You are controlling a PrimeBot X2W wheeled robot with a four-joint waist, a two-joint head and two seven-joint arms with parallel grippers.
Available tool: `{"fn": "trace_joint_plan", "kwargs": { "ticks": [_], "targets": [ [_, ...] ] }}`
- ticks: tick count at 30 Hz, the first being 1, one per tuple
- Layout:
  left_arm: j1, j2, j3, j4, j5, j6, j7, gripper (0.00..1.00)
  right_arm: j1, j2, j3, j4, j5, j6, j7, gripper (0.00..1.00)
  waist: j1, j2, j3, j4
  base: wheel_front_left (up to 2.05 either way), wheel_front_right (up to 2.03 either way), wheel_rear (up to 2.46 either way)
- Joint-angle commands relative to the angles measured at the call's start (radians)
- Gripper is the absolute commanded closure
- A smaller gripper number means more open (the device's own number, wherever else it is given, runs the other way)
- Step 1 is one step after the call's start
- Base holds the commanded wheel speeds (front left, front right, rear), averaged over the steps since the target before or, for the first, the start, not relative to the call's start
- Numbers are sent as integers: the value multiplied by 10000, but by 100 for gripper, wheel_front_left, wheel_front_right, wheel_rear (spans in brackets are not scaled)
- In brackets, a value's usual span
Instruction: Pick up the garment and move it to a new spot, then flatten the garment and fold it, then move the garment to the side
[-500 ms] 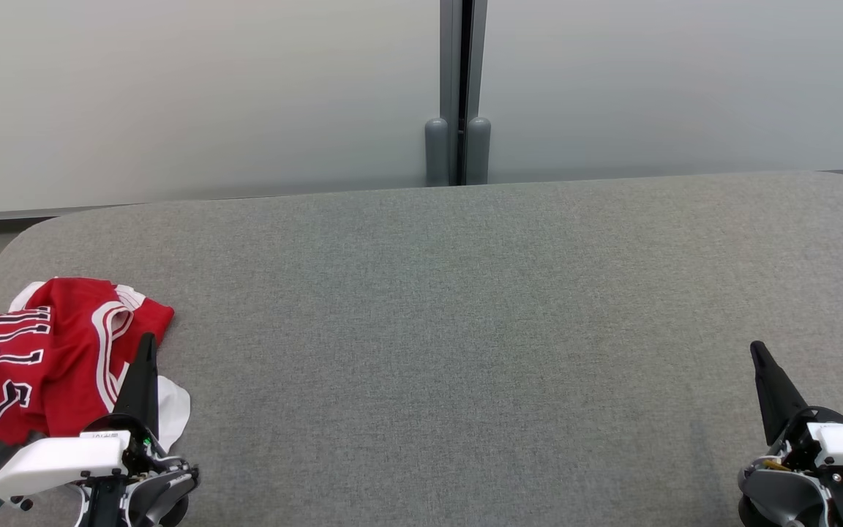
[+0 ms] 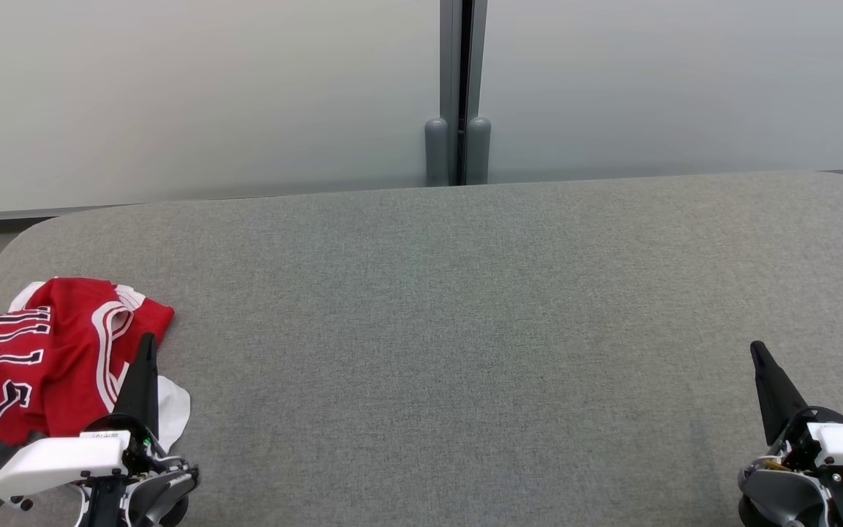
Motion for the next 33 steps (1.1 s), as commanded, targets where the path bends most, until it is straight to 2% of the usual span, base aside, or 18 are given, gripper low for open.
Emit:
{"fn": "trace_joint_plan", "kwargs": {
  "ticks": [1, 33],
  "targets": [
    [-140, 56, 34, -27, -6, -33, 22, 100, -88, -52, -8, -34, 19, 3, 24, 100, 0, 0, 0, 0, 0, 0, 0],
    [-140, 56, 34, -27, -6, -34, 23, 100, -88, -52, -8, -34, 19, 3, 24, 100, 0, 0, 0, 0, 0, 0, 0]
  ]
}}
